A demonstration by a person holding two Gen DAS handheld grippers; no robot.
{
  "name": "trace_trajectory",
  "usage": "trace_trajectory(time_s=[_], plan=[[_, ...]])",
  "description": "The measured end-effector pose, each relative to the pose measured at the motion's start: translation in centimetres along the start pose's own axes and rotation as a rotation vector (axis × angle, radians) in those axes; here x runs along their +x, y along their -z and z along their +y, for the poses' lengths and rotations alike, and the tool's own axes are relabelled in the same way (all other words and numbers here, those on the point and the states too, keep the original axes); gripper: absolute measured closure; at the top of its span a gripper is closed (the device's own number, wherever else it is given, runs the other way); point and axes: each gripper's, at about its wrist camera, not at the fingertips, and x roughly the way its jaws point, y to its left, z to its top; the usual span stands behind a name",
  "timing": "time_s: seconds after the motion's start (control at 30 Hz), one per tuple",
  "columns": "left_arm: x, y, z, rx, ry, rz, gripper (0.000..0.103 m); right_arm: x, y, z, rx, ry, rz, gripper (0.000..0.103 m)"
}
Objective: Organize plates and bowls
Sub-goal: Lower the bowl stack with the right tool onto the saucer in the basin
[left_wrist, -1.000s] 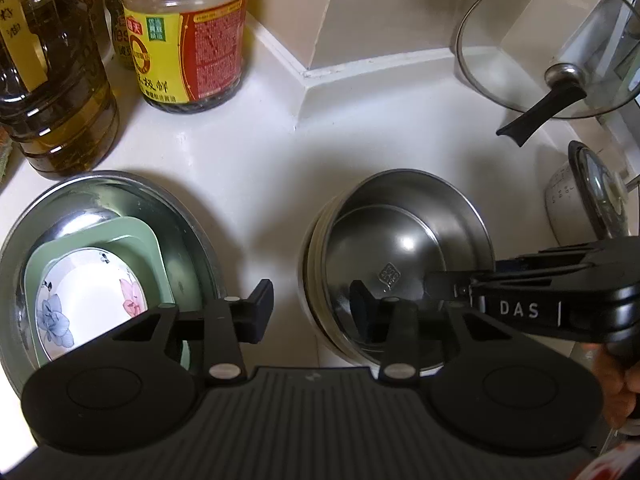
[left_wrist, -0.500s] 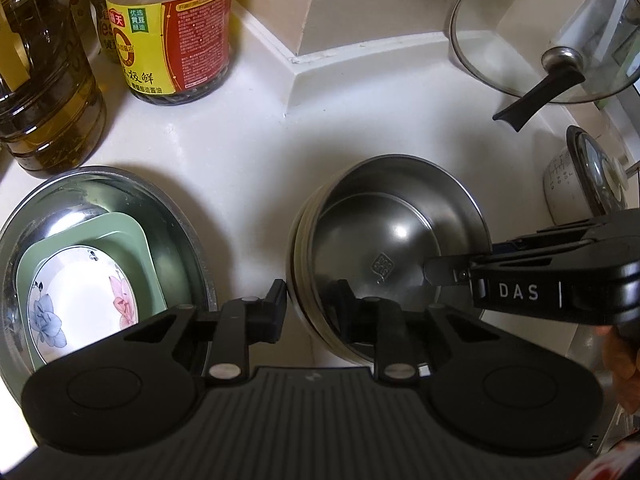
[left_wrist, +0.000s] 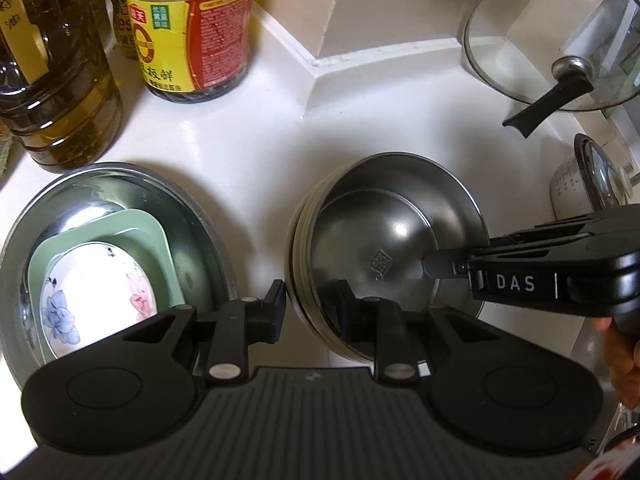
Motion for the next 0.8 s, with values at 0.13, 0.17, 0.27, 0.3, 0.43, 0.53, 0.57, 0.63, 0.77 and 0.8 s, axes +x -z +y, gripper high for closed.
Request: trace_trajectory(time_s=[0.13,0.17,0.27,0.3,0.43,0.53,0.57,0.63,0.77,0.8], plan=[[-0.5,-0.3,0.6,-0.011,-0.008,-0.013,0.08,-0.1,-0.5,0.7,-0.011,-0.004,-0.004,0.083],[-0.6,-0.4,0.7,-0.013,-0.01,-0.018,0.08,-0.2,-0.6,0.9,-0.016,-0.006,-0.006,0.083],[-1.1,-0.6,1.1,-0.019,-0.015,-0.029,0.08,-0.4,-1.0,1.4,-0.024,-0.009,-0.012,0.083],[-1.2,-0.7,1.3,-0.021,-0.017,-0.033,0.08,-0.4,-1.2,1.6,-0.027,-0.01,-0.014,0.083],[-1.8,-0.9,1.8,-0.028,-0.024,-0.046,0.08,-0.6,-1.7,2.4,-0.034,-0.016,-0.018,0.083],[-2.2,-0.9,2.3,-0.036,-0.029,-0.056,0.08,-0.7,-2.1,3.1,-0.045,-0.019,-0.023,0.083],[-2.4,-1.0,2.5,-0.04,-0.03,-0.06,0.08,-0.8,-2.2,3.3,-0.049,-0.021,-0.025,0.083],[-2.7,-1.0,2.9,-0.047,-0.032,-0.067,0.08,-0.8,-2.4,3.8,-0.056,-0.023,-0.029,0.083],[-3.6,-1.1,3.7,-0.059,-0.039,-0.082,0.08,-1.1,-2.7,4.9,-0.072,-0.033,-0.031,0.083],[-3.8,-1.1,4.0,-0.063,-0.04,-0.086,0.08,-1.1,-2.8,5.3,-0.077,-0.035,-0.033,0.083]])
